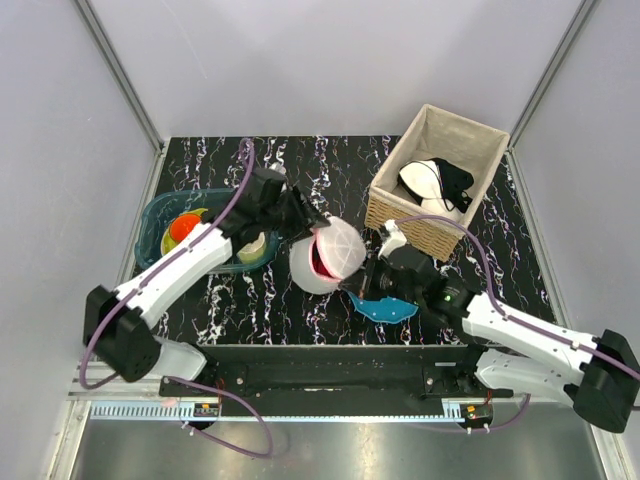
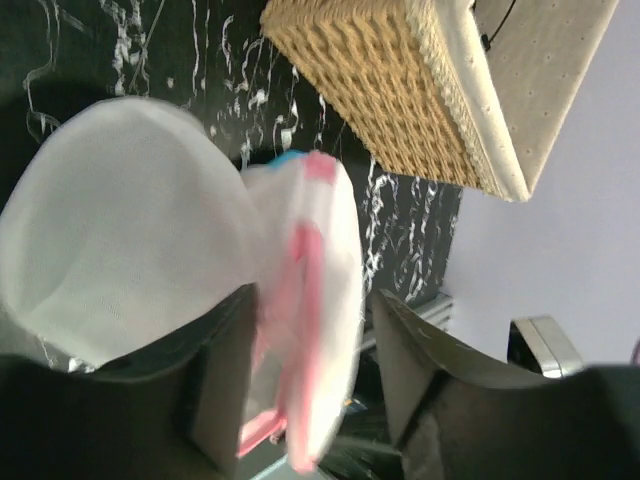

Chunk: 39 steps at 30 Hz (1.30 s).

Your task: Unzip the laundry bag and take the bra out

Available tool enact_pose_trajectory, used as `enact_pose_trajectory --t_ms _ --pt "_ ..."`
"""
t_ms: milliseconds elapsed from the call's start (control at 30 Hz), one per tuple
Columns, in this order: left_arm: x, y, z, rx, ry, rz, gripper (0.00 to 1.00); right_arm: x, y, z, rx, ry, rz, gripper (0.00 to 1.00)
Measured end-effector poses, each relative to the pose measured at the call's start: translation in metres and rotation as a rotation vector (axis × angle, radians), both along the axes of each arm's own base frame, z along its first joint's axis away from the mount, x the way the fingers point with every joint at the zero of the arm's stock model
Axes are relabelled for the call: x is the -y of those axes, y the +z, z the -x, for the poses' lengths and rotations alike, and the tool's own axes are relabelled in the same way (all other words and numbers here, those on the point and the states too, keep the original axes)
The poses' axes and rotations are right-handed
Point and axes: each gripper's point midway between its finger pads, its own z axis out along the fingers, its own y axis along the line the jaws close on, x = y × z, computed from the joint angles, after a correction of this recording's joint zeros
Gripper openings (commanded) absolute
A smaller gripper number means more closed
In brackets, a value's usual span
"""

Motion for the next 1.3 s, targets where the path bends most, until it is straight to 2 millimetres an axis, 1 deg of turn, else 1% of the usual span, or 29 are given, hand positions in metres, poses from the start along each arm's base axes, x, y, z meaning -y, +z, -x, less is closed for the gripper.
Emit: enact_pose_trajectory --t_ms 33,100,133,167,267,333,400,467,500,567,600,667,700,733,767,800,833,867,967,1033,1133,1200,1300 --pt "0.004 0.000 -0.006 -0.009 -0.006 -0.013 0.65 -0.004 0.003 -0.002 0.001 0.002 -0.004 0.00" --pt "0.007 0.004 -0.016 0.005 -0.004 -0.041 0.69 -0.012 0.006 -0.007 -0.001 0.003 -0.024 0.00" --pt "0.005 0.005 -0.017 0.016 0.005 -0.055 0.70 -0.014 0.005 -0.008 -0.006 0.002 -0.026 0.00" --pt "0.002 0.009 -0.014 0.029 0.013 -0.065 0.77 -0.016 0.003 -0.008 -0.012 0.002 -0.026 0.00" --pt "-0.012 0.032 0.002 0.087 0.038 -0.049 0.80 -0.017 0.001 -0.008 -0.019 0.003 -0.026 0.00" --pt "-0.021 0.052 0.019 0.133 0.049 -0.004 0.81 -0.018 0.002 -0.009 -0.018 0.003 -0.028 0.00" --pt "-0.027 0.063 0.034 0.165 0.055 0.050 0.81 -0.019 0.001 -0.010 -0.019 0.003 -0.026 0.00" --pt "-0.030 0.055 0.047 0.149 0.066 0.088 0.81 -0.021 0.001 -0.010 -0.020 0.006 -0.027 0.00" --pt "-0.029 0.045 0.053 0.133 0.071 0.111 0.81 -0.022 0.000 -0.011 -0.021 0.007 -0.028 0.00" --pt "-0.024 0.011 0.064 0.044 0.074 0.111 0.81 -0.022 -0.001 -0.011 -0.025 0.007 -0.025 0.00" --pt "-0.022 -0.003 0.066 0.009 0.075 0.103 0.80 -0.022 -0.002 -0.011 -0.027 0.007 -0.024 0.00" --pt "-0.015 -0.040 0.071 -0.085 0.075 0.063 0.78 -0.023 -0.003 -0.011 -0.029 0.006 -0.023 0.00" --pt "-0.013 -0.052 0.073 -0.117 0.075 0.046 0.75 -0.023 -0.004 -0.011 -0.031 0.005 -0.022 0.00" --pt "-0.011 -0.060 0.073 -0.136 0.075 0.033 0.67 -0.023 -0.004 -0.012 -0.033 0.005 -0.021 0.00" --pt "-0.010 -0.066 0.072 -0.150 0.076 0.023 0.53 -0.023 -0.005 -0.012 -0.035 0.005 -0.019 0.00" --pt "-0.008 -0.068 0.070 -0.156 0.080 0.023 0.37 -0.023 -0.007 -0.012 -0.038 0.006 -0.016 0.00" --pt "-0.005 -0.070 0.067 -0.157 0.078 0.021 0.04 -0.024 -0.008 -0.012 -0.041 0.006 -0.013 0.00" --pt "-0.002 -0.071 0.065 -0.159 0.078 0.022 0.00 -0.024 -0.009 -0.012 -0.043 0.006 -0.010 0.00" --pt "0.004 -0.069 0.056 -0.154 0.073 0.020 0.00 -0.021 -0.014 -0.011 -0.050 0.005 0.010 0.00" --pt "0.007 -0.063 0.055 -0.147 0.064 0.032 0.00 -0.014 -0.018 -0.011 -0.048 -0.010 0.046 0.00" --pt "0.000 -0.056 0.050 -0.136 0.071 0.047 0.00 0.005 -0.019 -0.009 -0.019 -0.046 0.082 0.00" --pt "-0.007 -0.052 0.047 -0.130 0.072 0.050 0.00 0.020 -0.023 -0.003 -0.007 -0.061 0.098 0.00" --pt "-0.011 -0.051 0.039 -0.141 0.054 0.031 0.00 0.029 -0.030 0.004 -0.020 -0.060 0.123 0.00"
